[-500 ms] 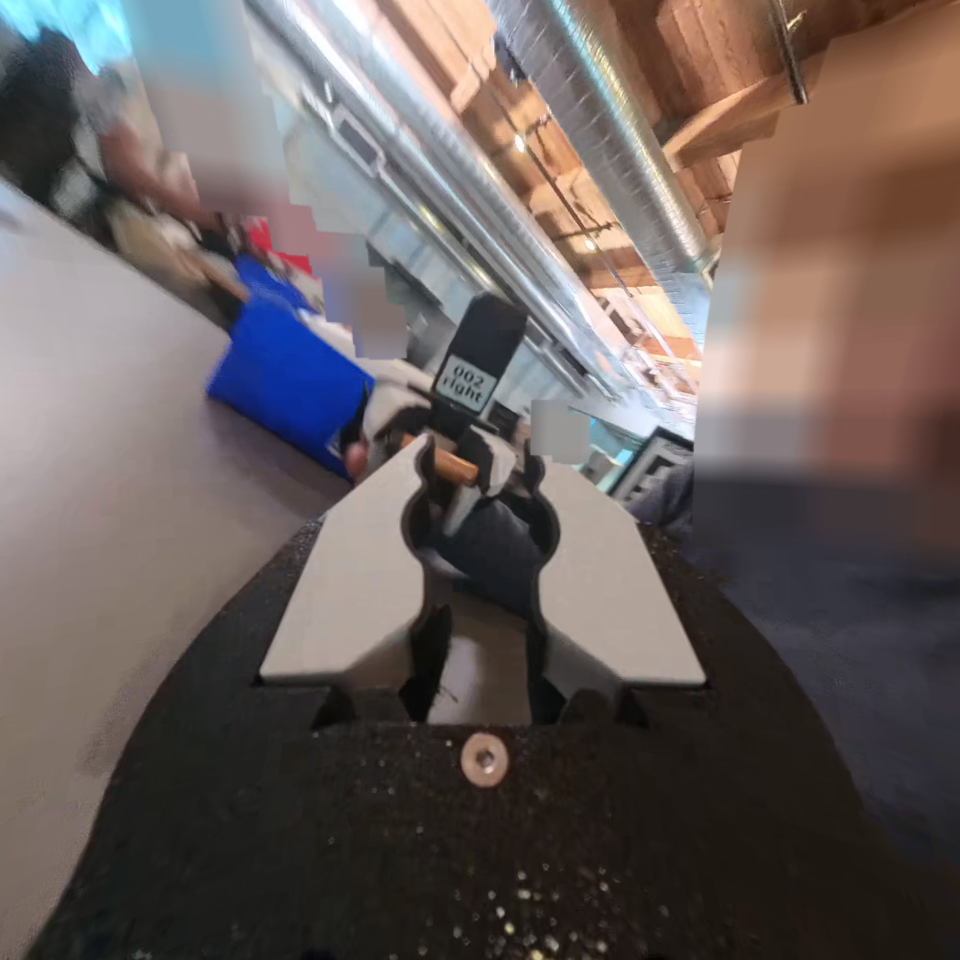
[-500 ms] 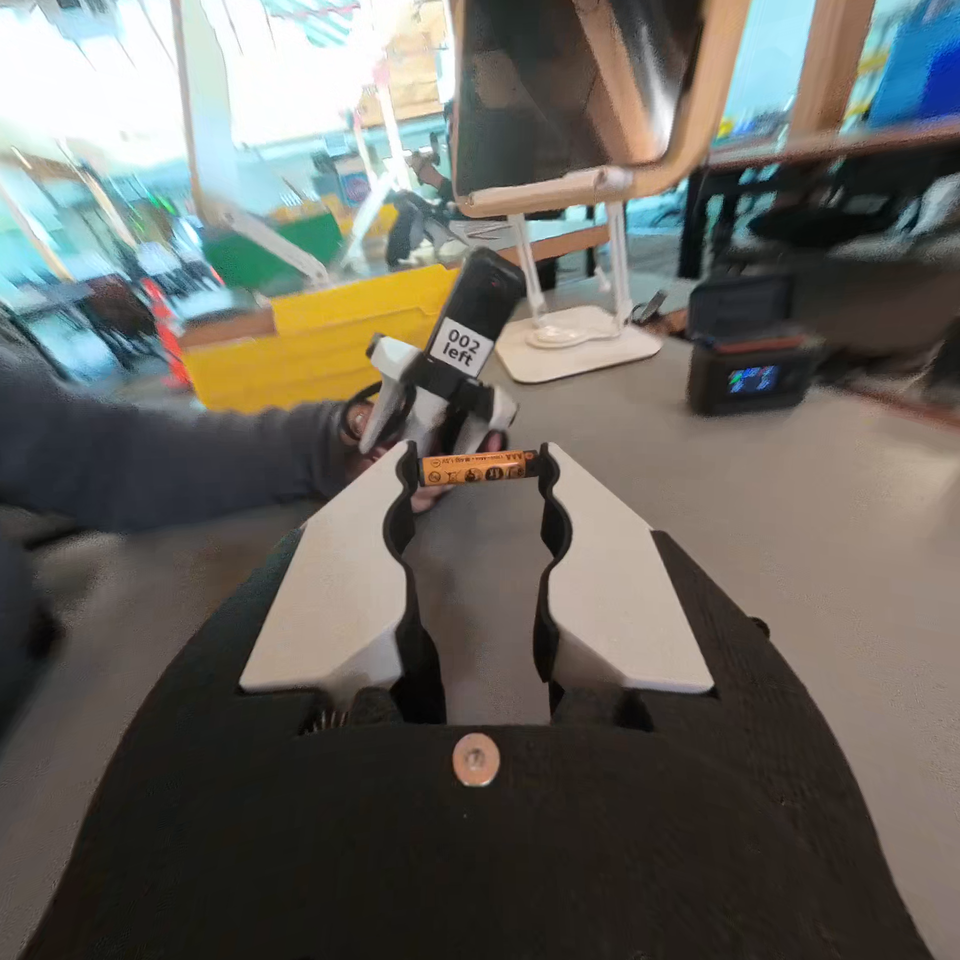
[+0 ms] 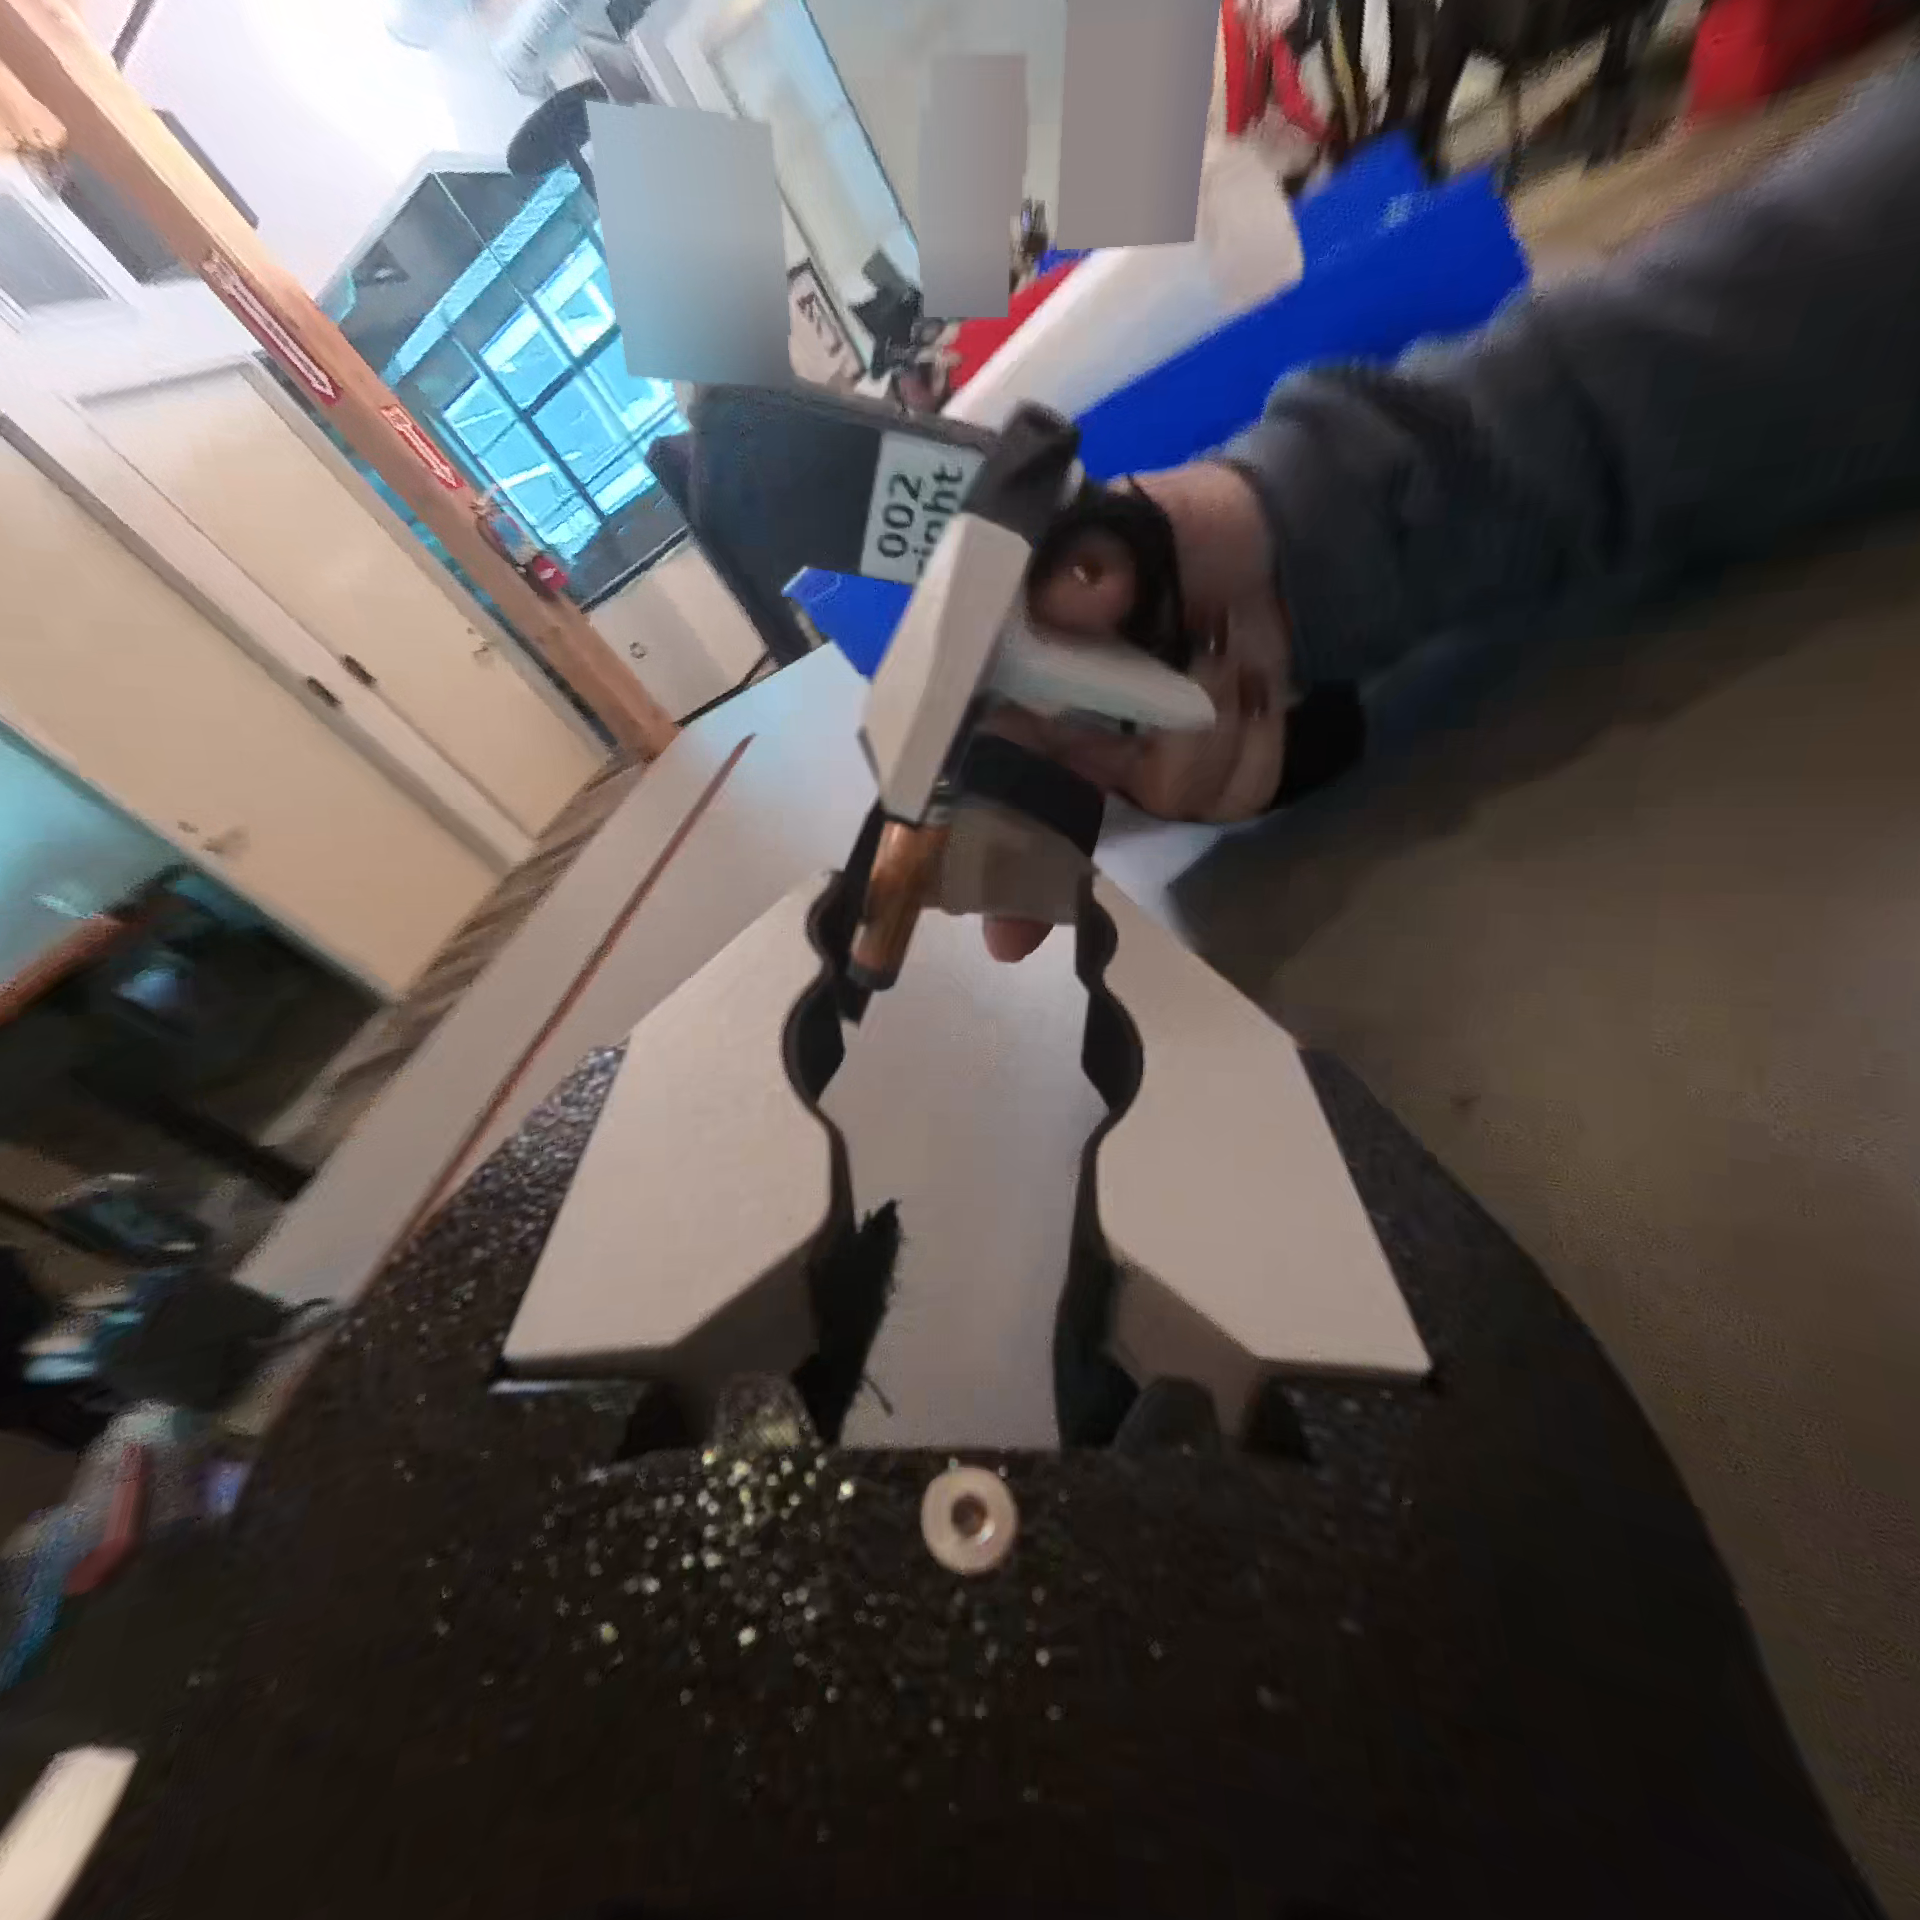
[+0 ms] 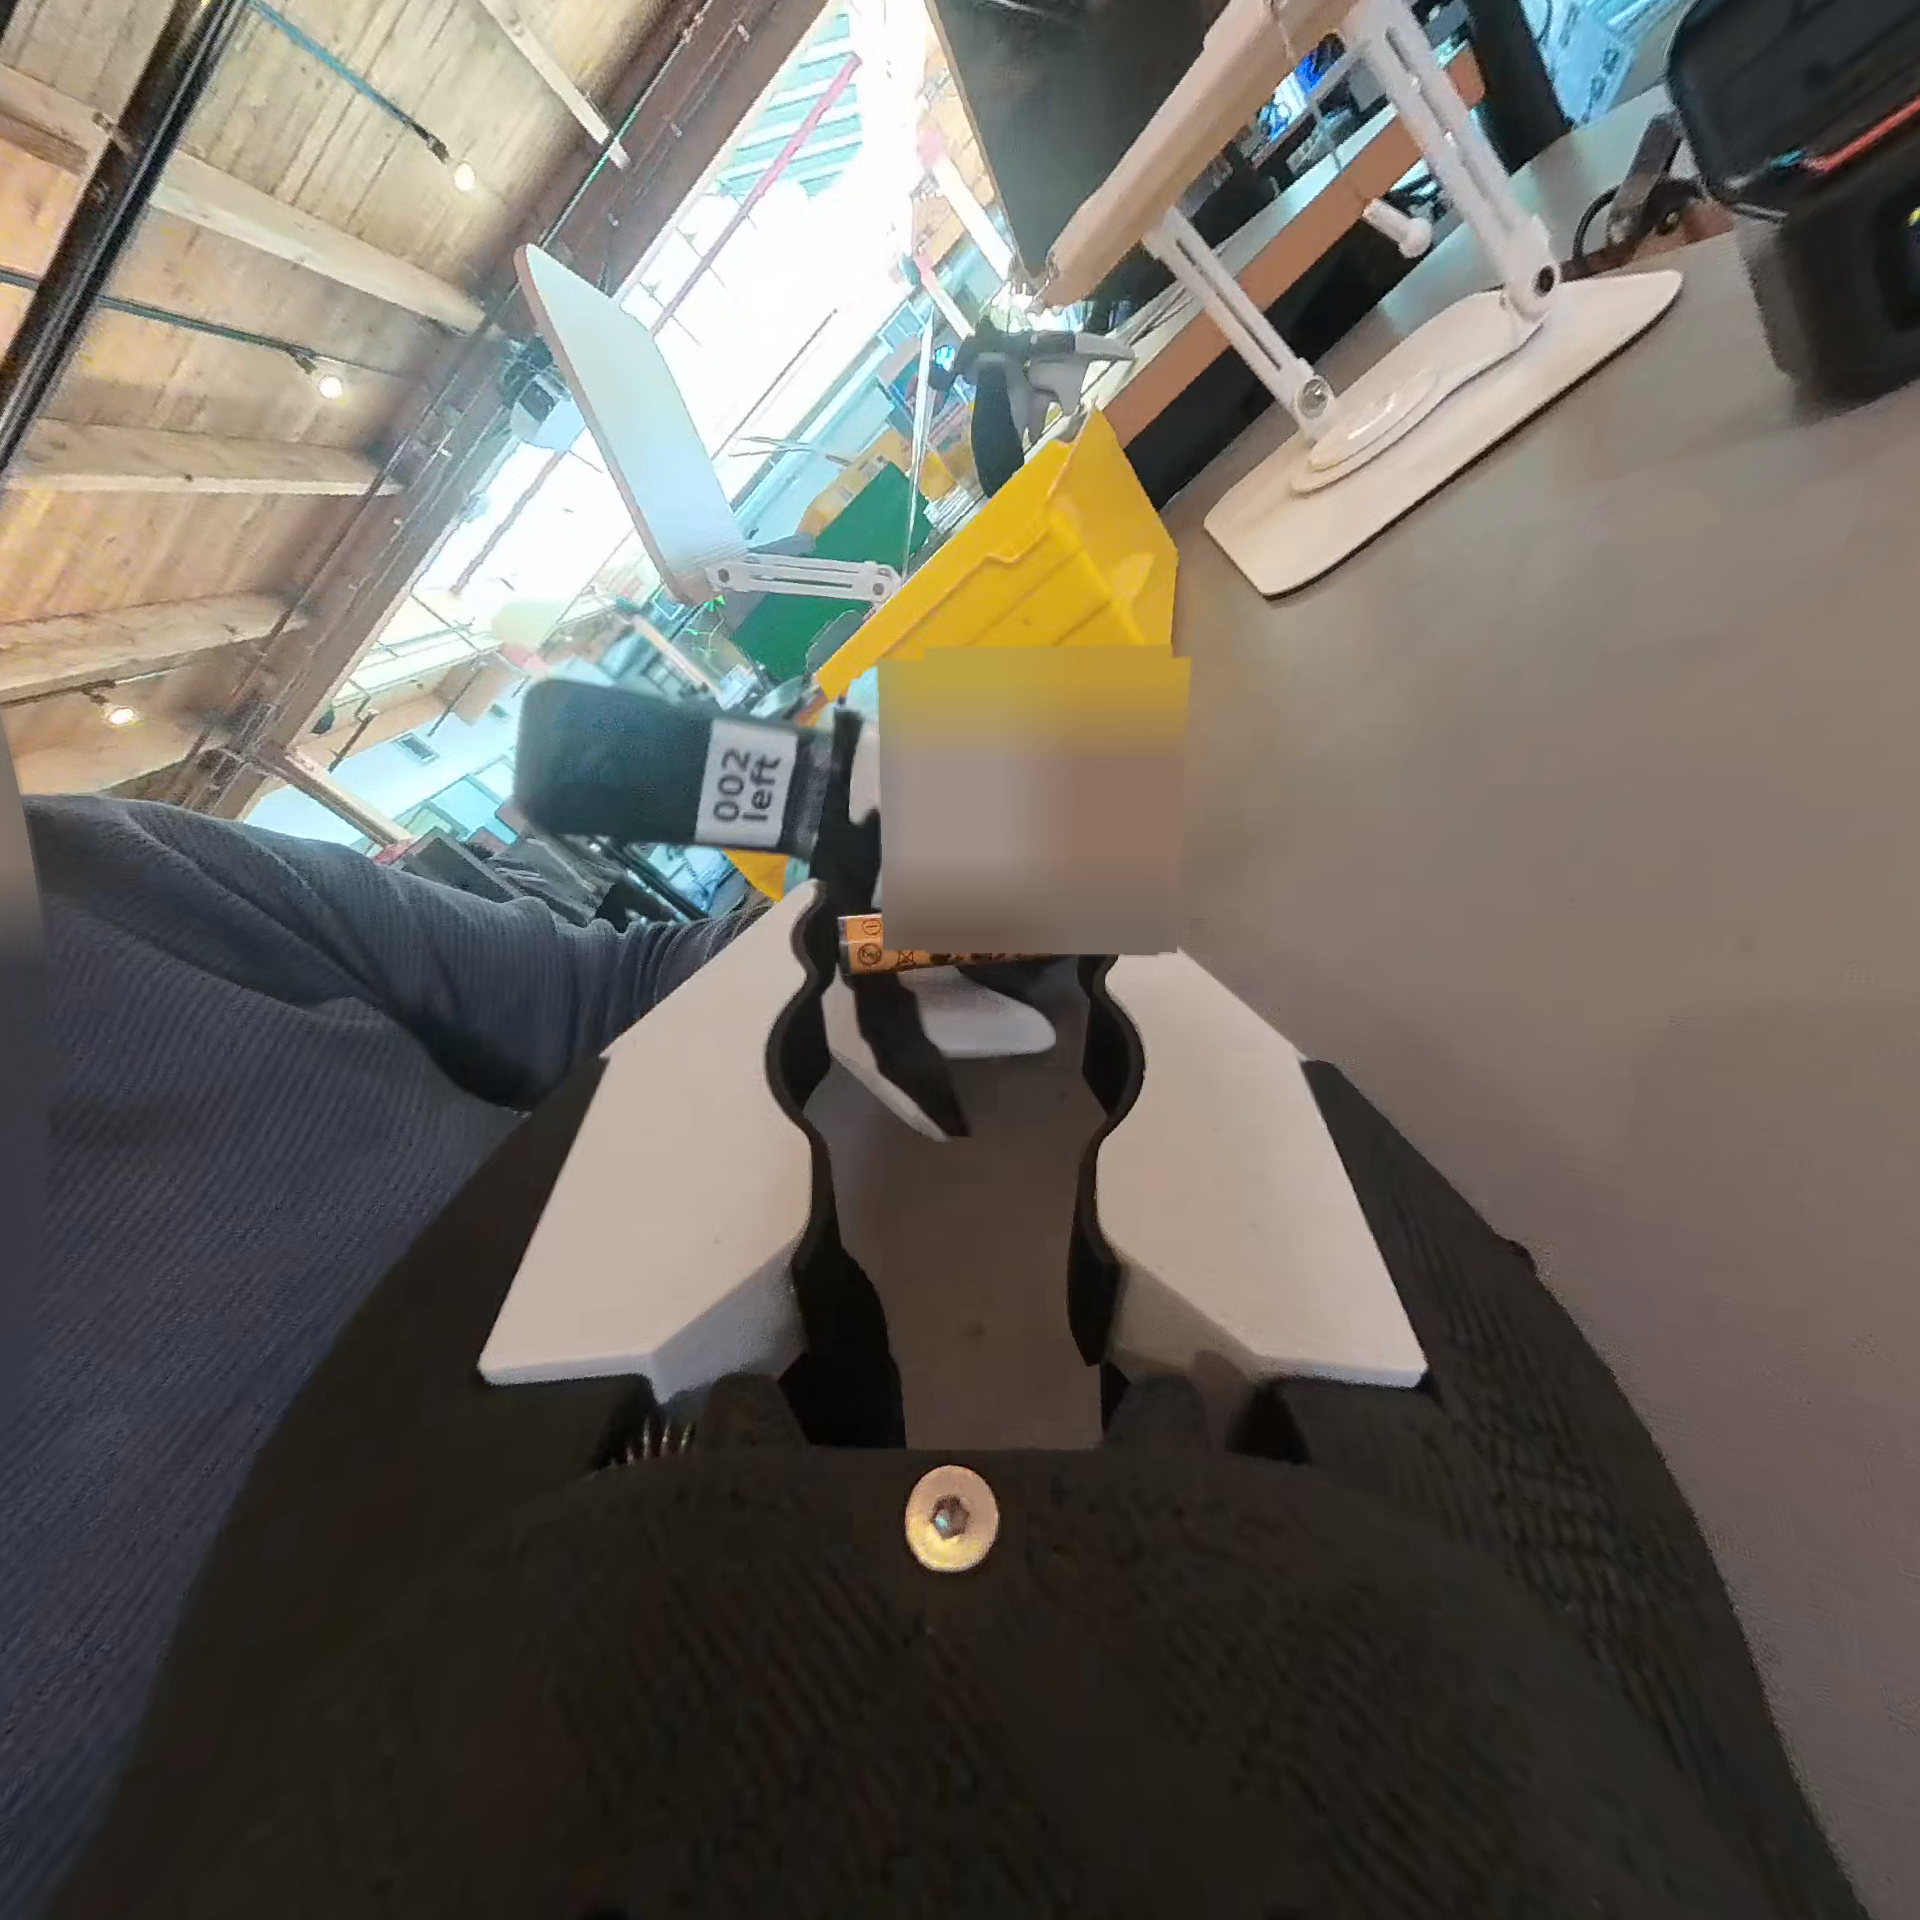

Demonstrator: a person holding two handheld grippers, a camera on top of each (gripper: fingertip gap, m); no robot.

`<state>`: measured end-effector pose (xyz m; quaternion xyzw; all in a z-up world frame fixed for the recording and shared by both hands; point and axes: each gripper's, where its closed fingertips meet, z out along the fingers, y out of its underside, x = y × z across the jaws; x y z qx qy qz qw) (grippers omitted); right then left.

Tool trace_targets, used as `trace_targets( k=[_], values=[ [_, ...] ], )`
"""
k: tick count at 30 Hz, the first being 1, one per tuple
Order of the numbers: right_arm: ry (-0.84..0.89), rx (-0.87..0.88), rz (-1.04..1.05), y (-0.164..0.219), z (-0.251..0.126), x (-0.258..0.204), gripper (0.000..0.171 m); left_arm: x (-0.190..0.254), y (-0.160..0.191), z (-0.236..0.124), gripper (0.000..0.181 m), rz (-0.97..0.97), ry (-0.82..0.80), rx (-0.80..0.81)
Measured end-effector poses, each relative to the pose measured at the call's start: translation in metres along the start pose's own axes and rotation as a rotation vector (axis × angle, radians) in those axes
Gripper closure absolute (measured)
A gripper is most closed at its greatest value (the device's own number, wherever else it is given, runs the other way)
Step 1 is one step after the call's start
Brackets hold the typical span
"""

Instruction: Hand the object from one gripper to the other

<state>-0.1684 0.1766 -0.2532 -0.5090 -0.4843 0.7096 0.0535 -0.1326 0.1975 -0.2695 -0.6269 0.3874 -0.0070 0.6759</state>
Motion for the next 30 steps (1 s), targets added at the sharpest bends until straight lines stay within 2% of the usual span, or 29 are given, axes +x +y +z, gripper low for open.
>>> trace_targets(
  k=[2, 4, 7, 11, 13, 17, 23, 27, 30],
  values=[
    [0.002, -0.012, -0.001, 0.002, 0.001, 0.000, 0.126, -0.001, 0.002, 0.003, 0.146, 0.121, -0.055, -0.043],
    [0.008, -0.033, -0.006, 0.006, 0.003, 0.002, 0.126, -0.012, 0.005, 0.001, 0.172, 0.185, -0.138, -0.082],
    [0.012, -0.010, -0.015, 0.004, 0.004, 0.003, 0.126, -0.016, 0.006, -0.001, 0.173, 0.150, -0.139, -0.088],
    [0.086, 0.159, -0.203, -0.025, -0.007, 0.001, 0.105, -0.026, -0.002, -0.005, 0.173, -0.147, -0.101, 0.001],
    [0.185, 0.201, -0.371, -0.037, -0.017, 0.003, 0.102, -0.033, -0.010, -0.011, 0.173, -0.335, -0.054, 0.095],
    [0.388, 0.191, -0.810, -0.042, -0.022, -0.001, 0.102, -0.050, -0.025, -0.027, 0.174, -0.646, 0.031, 0.306],
    [0.559, 0.081, -1.326, -0.025, 0.003, -0.011, 0.107, -0.053, -0.040, -0.034, 0.174, -1.004, 0.254, 0.514],
    [0.630, 0.014, -1.569, -0.017, 0.013, -0.014, 0.102, -0.040, -0.043, -0.031, 0.174, -1.214, 0.485, 0.505],
    [0.617, -0.024, -1.607, -0.012, 0.016, -0.013, 0.100, -0.017, -0.033, -0.018, 0.174, -1.298, 0.608, 0.306]
  ],
)
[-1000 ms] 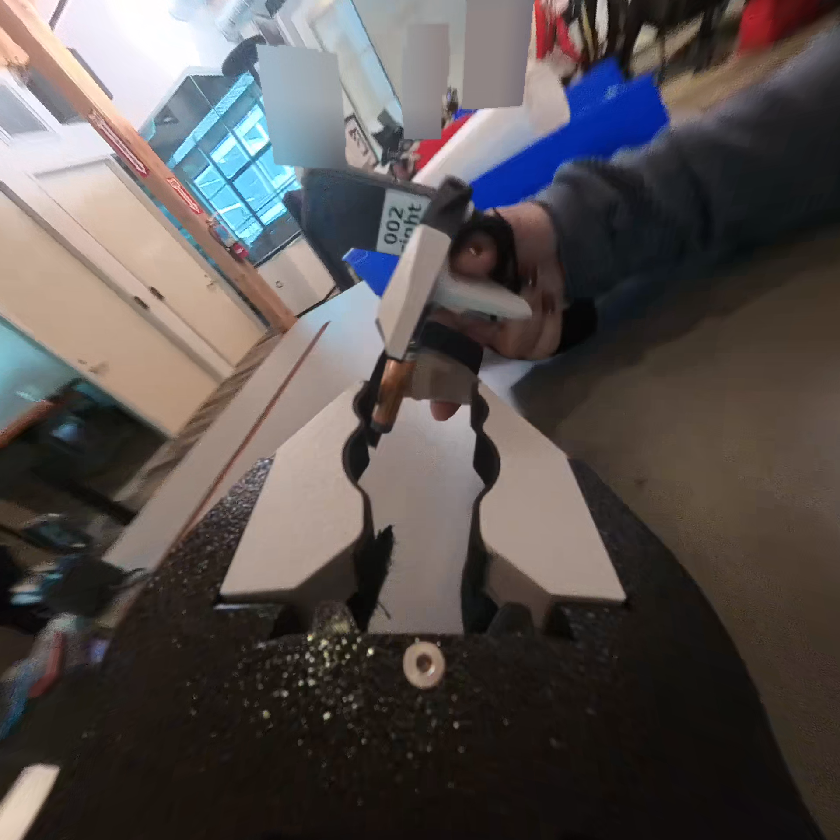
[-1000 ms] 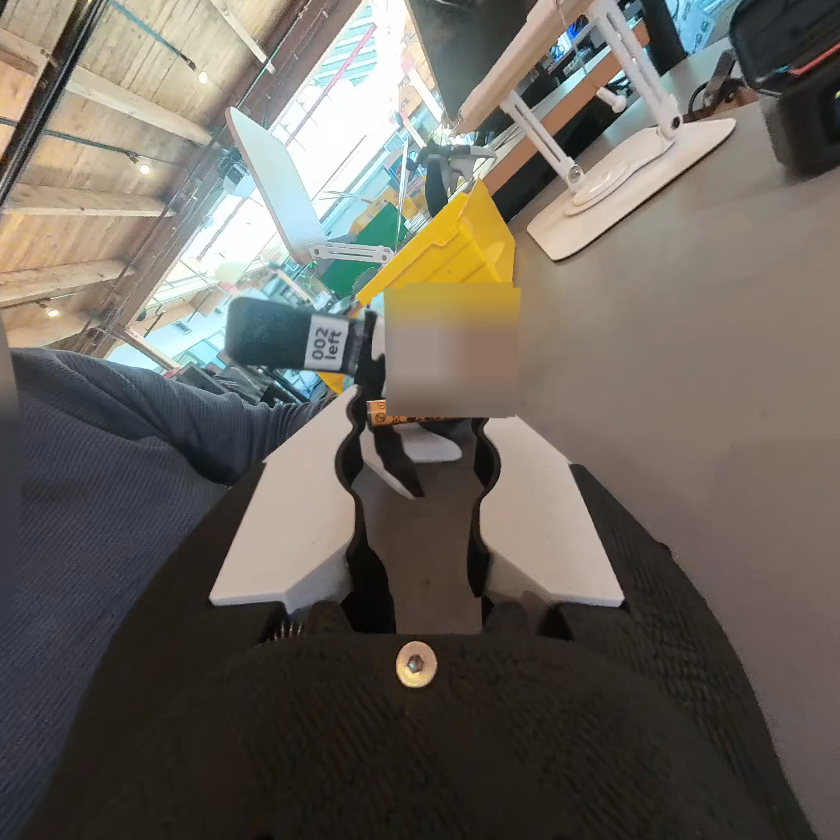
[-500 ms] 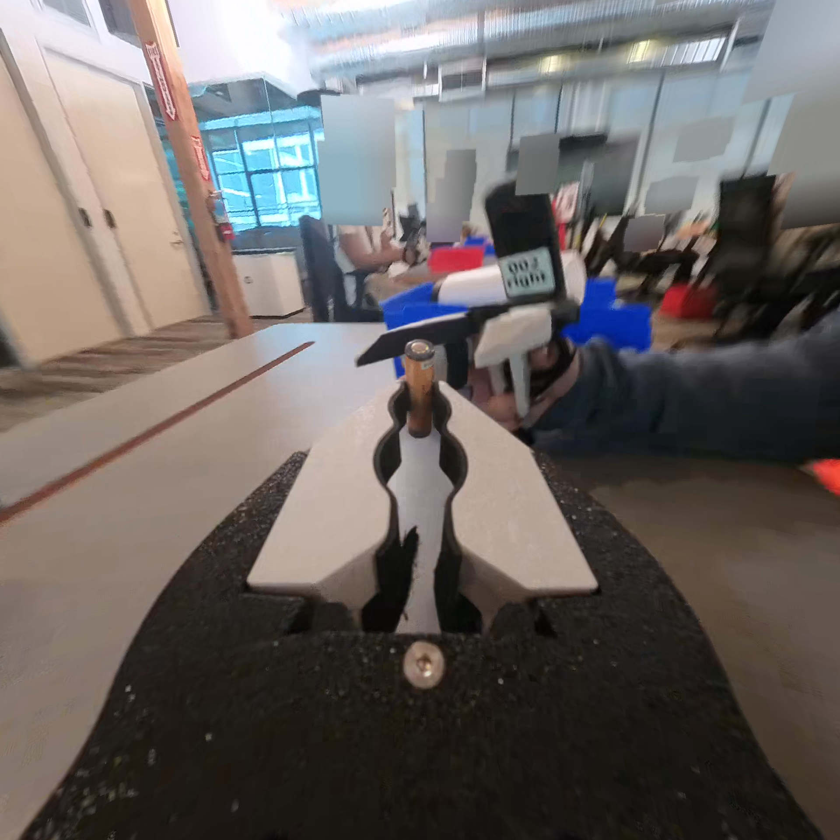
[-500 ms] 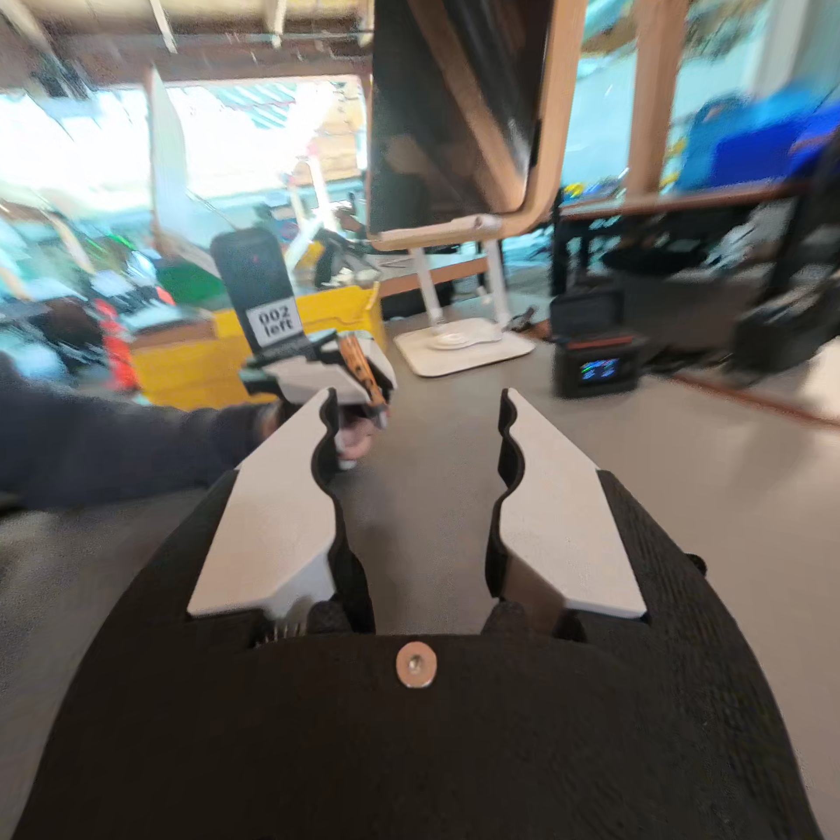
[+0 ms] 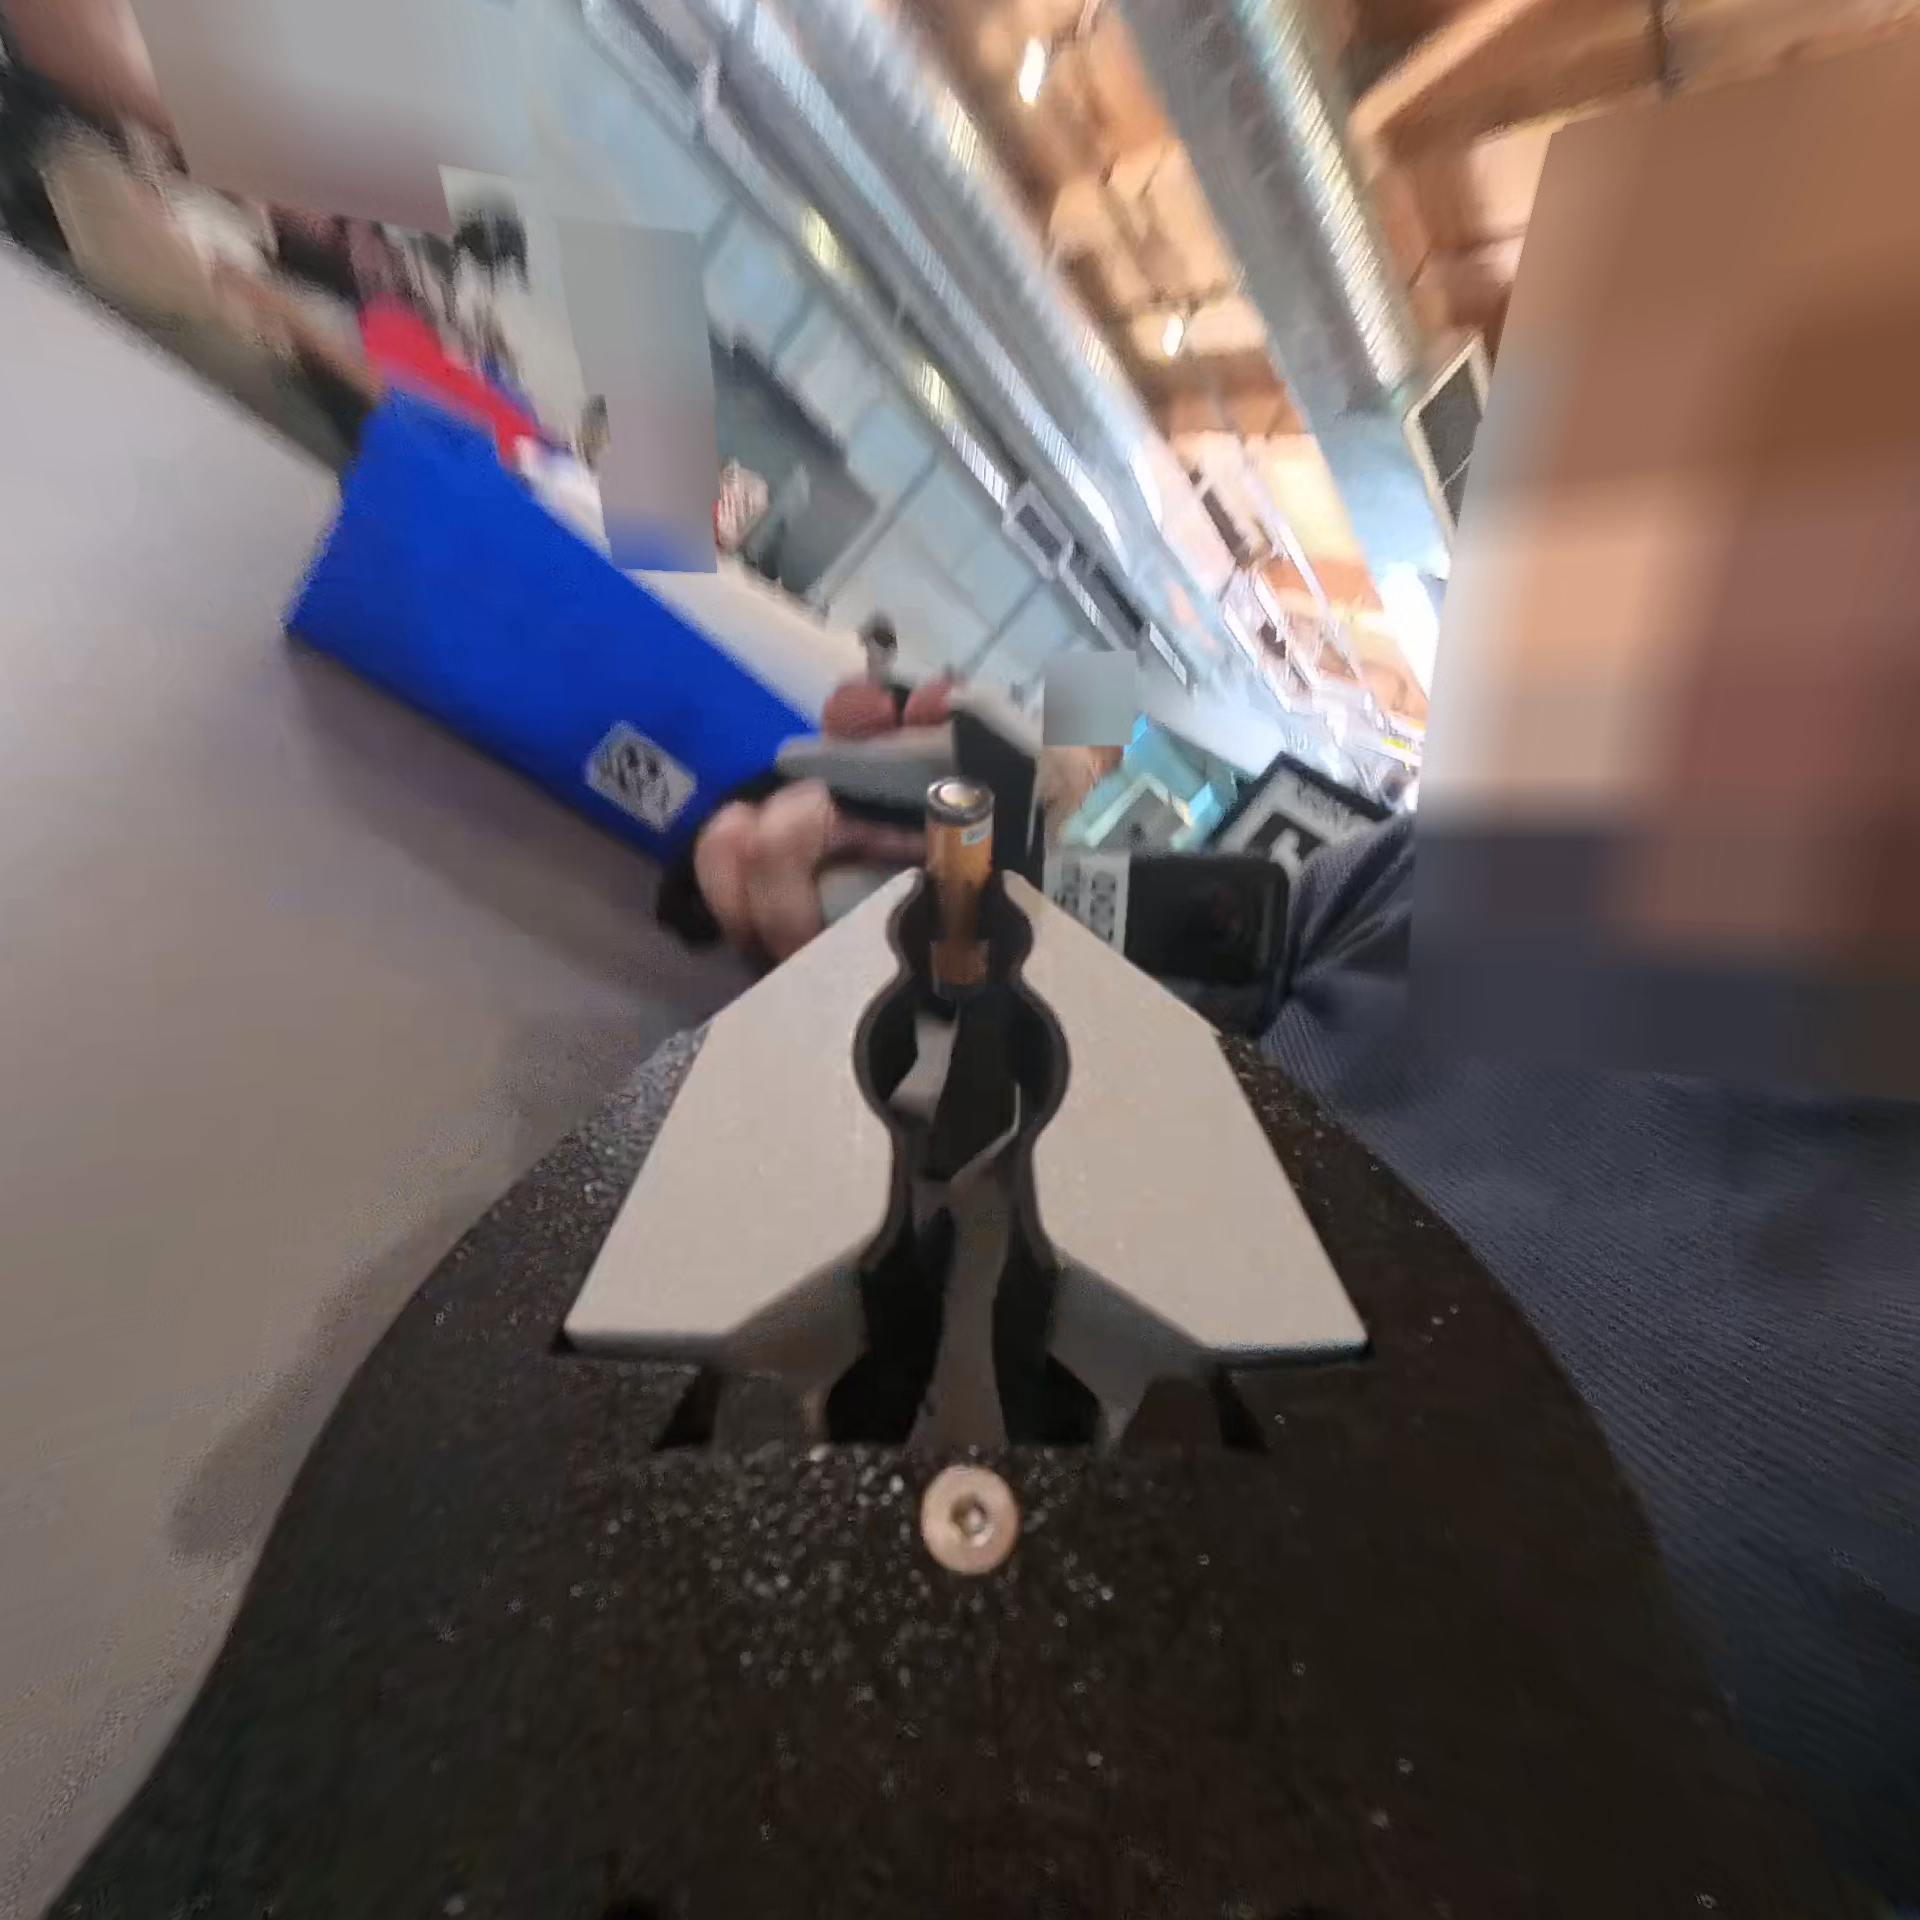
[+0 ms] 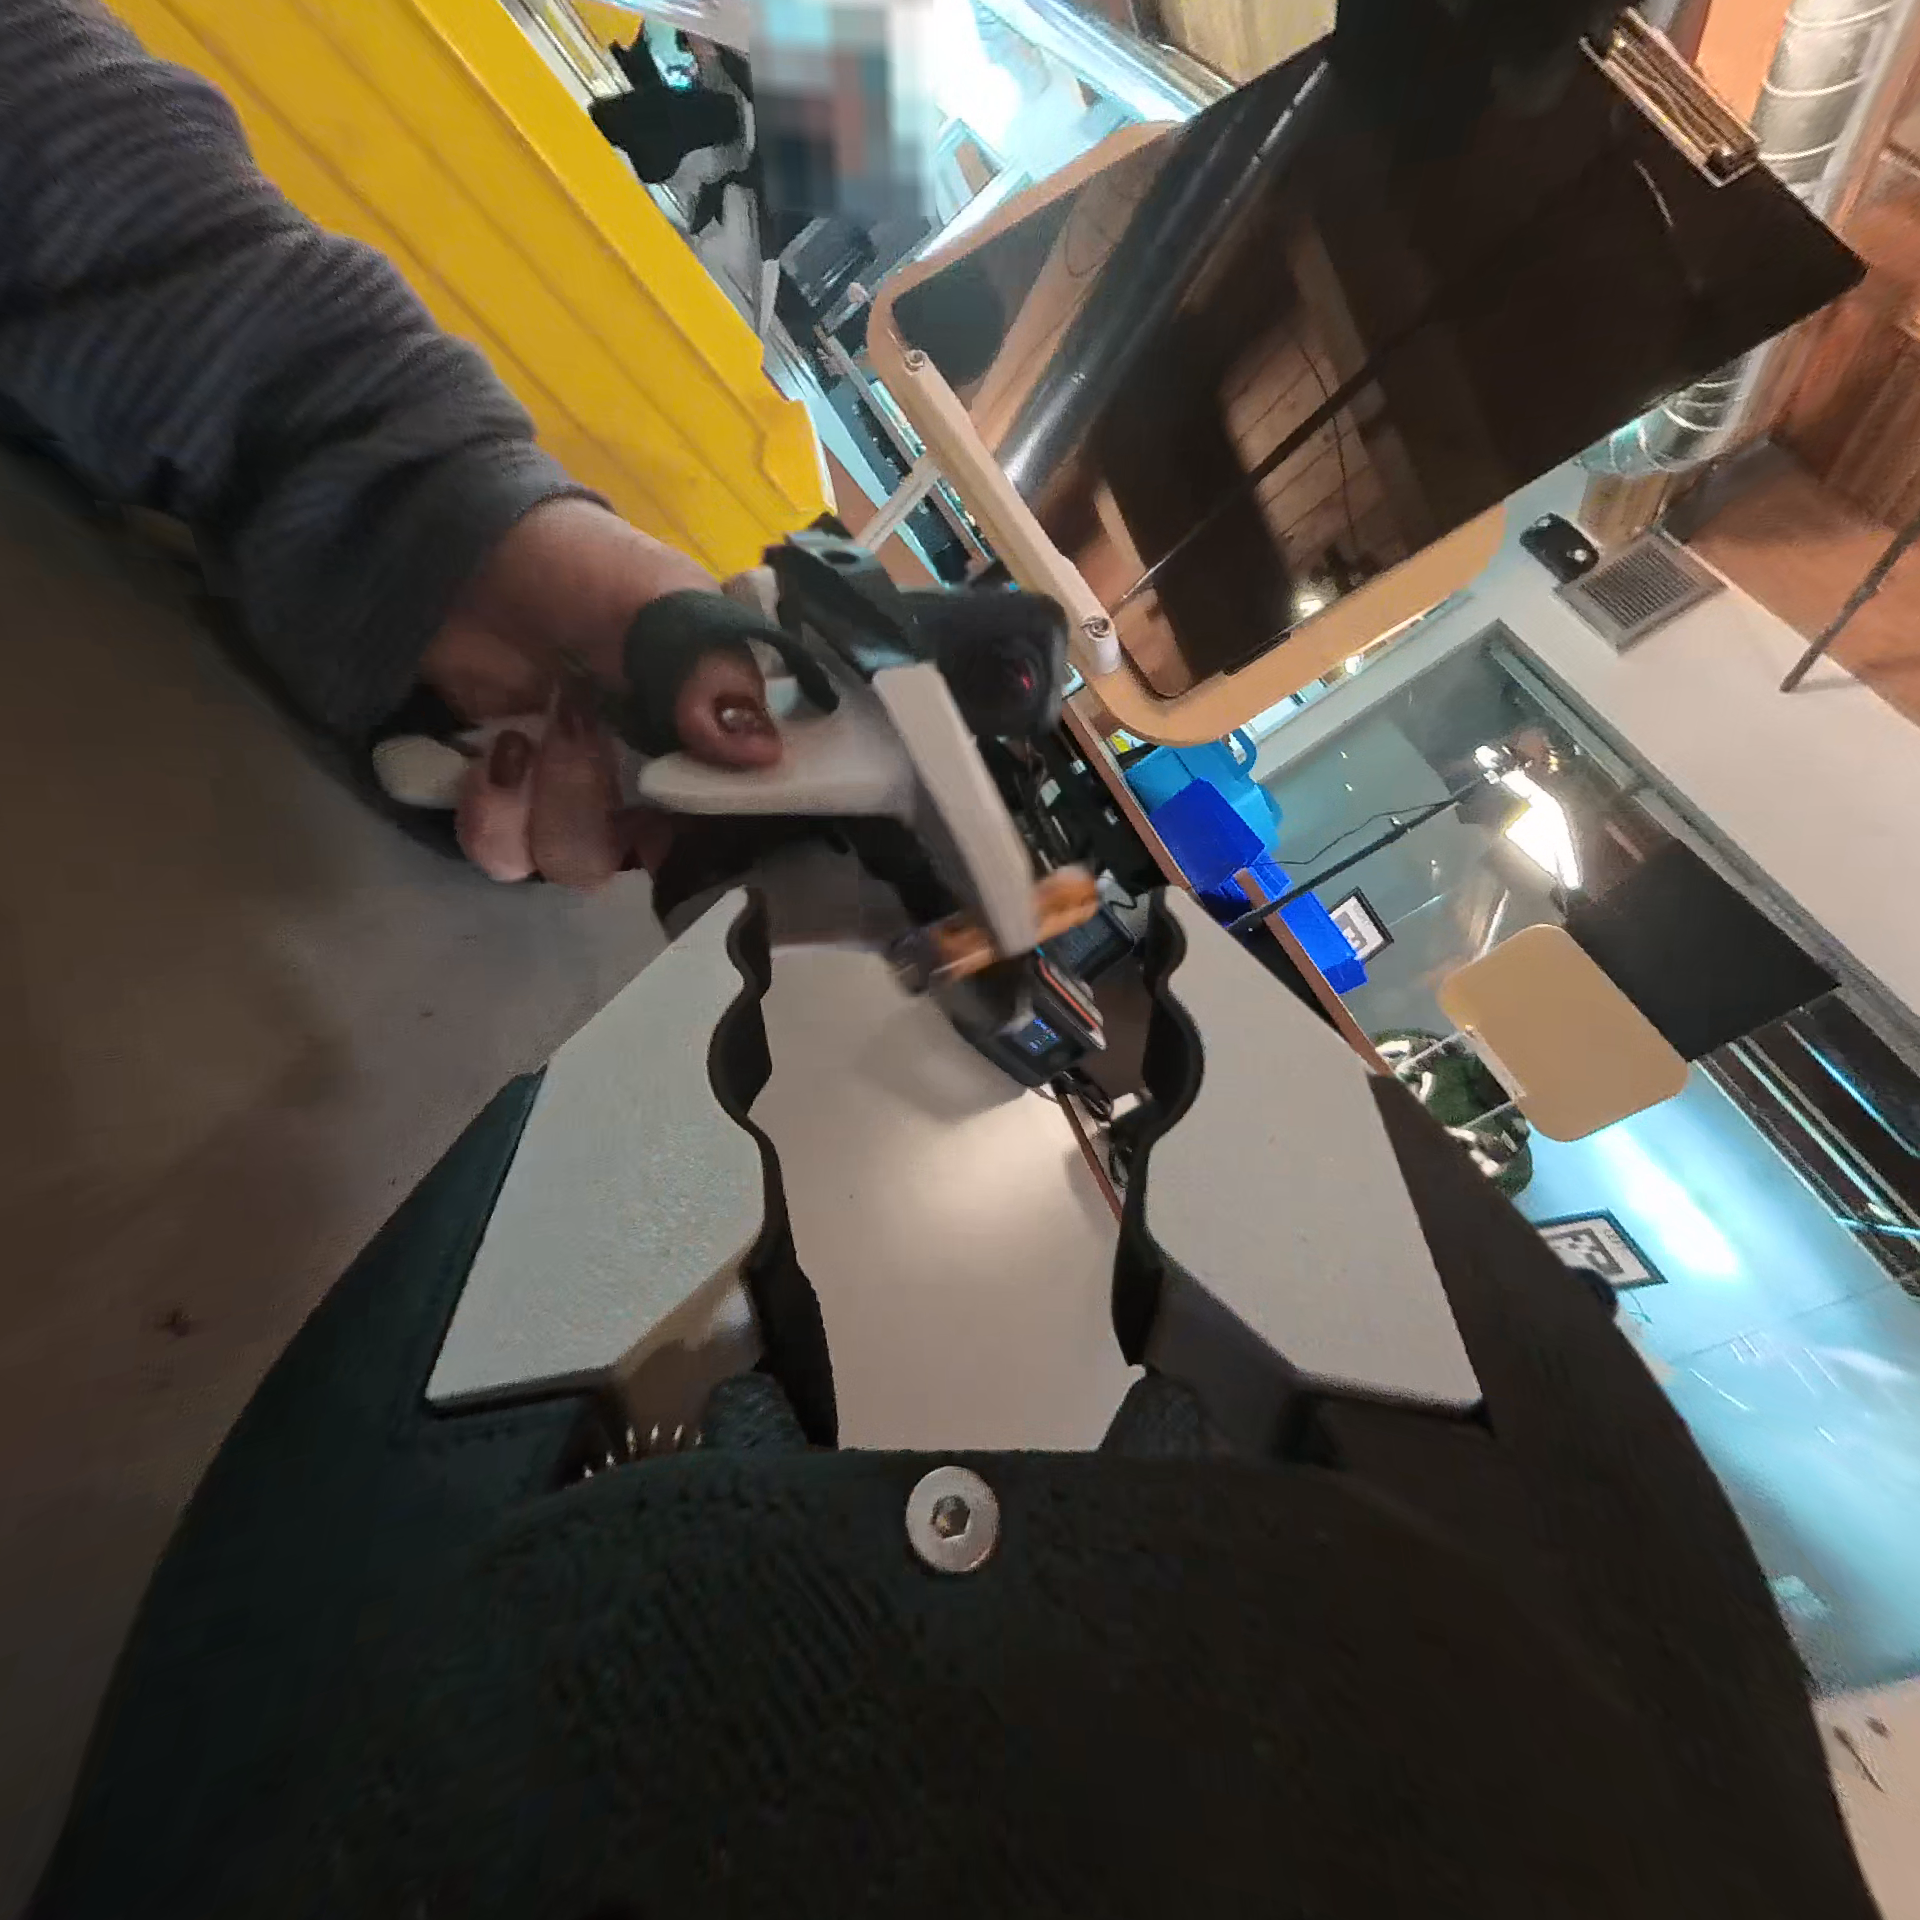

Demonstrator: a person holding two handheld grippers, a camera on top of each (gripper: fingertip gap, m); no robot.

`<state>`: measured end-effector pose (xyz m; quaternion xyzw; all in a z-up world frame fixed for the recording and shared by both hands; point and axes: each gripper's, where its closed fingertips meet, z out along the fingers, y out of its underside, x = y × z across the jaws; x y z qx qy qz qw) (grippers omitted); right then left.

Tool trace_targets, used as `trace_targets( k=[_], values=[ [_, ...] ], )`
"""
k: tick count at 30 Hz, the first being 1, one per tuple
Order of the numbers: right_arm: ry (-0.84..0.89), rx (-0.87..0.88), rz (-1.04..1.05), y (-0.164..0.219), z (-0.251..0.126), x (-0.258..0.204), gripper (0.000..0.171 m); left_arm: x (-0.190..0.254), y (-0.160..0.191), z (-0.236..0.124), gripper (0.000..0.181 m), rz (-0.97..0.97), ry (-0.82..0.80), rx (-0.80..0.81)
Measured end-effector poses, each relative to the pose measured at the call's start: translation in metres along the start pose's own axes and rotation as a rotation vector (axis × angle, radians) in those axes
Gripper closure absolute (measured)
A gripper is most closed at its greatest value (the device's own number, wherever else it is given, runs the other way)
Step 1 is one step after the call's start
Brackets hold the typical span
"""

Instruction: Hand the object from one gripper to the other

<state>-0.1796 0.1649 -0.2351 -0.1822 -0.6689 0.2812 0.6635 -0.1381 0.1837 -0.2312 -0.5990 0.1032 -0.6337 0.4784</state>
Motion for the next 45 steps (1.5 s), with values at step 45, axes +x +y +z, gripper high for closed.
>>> trace_targets(
  k=[45],
  values=[
    [-0.360, -0.027, 1.058, 0.028, 0.000, -0.009, 0.117, -0.049, -0.018, -0.025, 0.173, 1.451, -1.020, -0.359]
  ],
)
